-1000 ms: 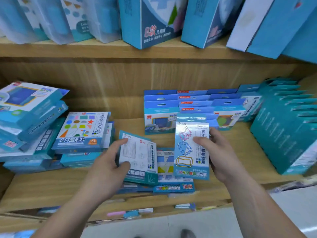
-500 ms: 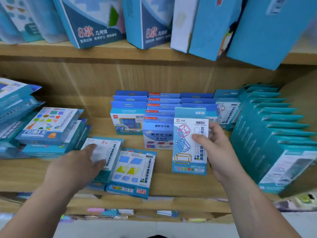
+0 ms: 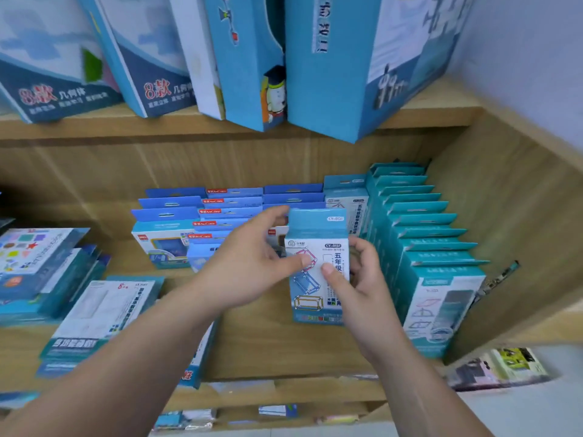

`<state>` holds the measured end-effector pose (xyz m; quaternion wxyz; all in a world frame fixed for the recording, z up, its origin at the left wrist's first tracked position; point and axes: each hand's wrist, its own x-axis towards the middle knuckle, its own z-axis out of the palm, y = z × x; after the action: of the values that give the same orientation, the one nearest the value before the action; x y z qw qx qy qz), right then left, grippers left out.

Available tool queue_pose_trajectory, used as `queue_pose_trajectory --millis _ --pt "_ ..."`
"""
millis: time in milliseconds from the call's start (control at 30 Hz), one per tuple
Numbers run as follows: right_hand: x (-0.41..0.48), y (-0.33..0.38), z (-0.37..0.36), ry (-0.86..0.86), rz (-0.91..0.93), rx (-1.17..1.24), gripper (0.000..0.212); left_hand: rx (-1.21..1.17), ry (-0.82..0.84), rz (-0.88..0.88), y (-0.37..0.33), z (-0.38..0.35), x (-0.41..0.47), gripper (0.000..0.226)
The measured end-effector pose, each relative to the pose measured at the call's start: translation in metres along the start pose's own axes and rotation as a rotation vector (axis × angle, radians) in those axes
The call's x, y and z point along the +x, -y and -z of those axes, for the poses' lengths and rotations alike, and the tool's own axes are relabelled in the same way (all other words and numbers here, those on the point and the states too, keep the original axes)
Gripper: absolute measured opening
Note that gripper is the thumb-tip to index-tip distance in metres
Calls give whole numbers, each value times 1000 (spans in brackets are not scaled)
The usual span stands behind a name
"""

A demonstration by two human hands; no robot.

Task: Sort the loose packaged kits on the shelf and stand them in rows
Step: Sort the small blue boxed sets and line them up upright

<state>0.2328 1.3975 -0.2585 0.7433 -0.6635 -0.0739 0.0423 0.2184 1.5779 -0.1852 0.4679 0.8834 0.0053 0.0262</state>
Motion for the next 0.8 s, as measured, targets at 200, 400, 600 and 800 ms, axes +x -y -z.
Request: queue_pose_trajectory --millis 200,400,600,800 --pt "-1 -6 11 -147 134 -333 48 -11 135 -9 -10 -21 41 60" --pt "-14 -8 8 -59 128 -657 79 44 87 -51 -4 -36 72 39" --pt "-3 -18 19 23 43 -648 74 301 34 -210 -13 -55 107 51" --pt "21 -22 20 9 0 -619 71 387 34 -260 -11 -63 119 52"
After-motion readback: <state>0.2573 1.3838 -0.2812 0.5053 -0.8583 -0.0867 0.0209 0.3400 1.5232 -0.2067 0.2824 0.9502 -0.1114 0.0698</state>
